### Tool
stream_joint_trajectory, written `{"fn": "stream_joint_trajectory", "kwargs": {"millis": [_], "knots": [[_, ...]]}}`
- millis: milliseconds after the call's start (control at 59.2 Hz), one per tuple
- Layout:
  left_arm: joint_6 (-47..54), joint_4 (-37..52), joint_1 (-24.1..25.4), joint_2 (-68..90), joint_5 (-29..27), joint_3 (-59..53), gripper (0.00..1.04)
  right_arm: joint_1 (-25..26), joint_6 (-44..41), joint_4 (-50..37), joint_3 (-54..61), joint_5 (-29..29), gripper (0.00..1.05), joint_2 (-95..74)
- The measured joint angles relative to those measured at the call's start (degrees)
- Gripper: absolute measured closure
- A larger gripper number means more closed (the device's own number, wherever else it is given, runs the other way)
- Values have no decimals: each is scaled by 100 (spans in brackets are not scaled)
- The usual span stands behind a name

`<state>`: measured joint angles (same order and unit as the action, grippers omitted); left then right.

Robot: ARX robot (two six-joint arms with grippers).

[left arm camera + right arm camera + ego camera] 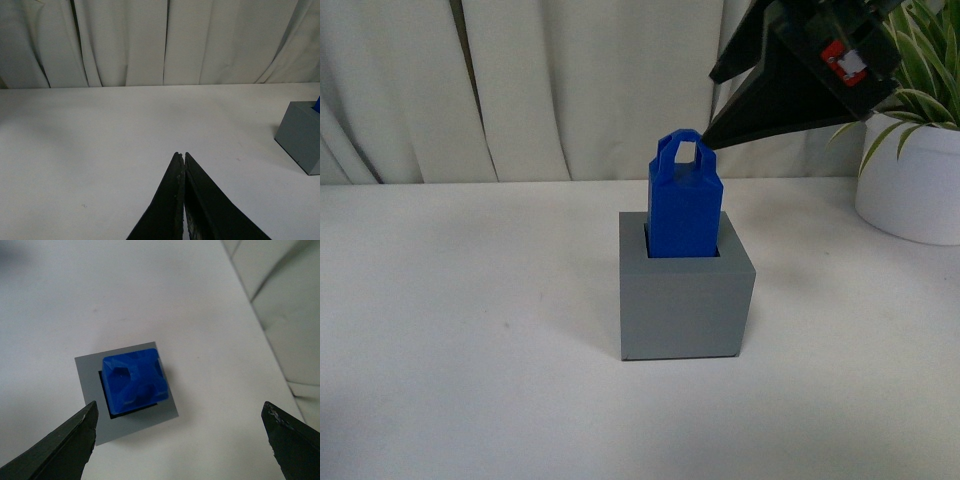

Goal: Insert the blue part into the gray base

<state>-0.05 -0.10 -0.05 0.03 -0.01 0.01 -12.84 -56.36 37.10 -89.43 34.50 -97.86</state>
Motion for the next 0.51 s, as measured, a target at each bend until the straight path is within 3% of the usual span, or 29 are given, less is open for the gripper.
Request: {"fn": "stream_joint_trajectory", "kwargs": {"millis": [203,355,507], "knots": [[-2,0,0,0,0,0,101,708,1956,-2948,3110,444,9,1823],[-2,0,0,0,0,0,101,1047,3451,-4811,4730,-17,9,2721],[0,0,0,0,0,0,101,1137,4319,-5307,5302,-153,9,3001]]}}
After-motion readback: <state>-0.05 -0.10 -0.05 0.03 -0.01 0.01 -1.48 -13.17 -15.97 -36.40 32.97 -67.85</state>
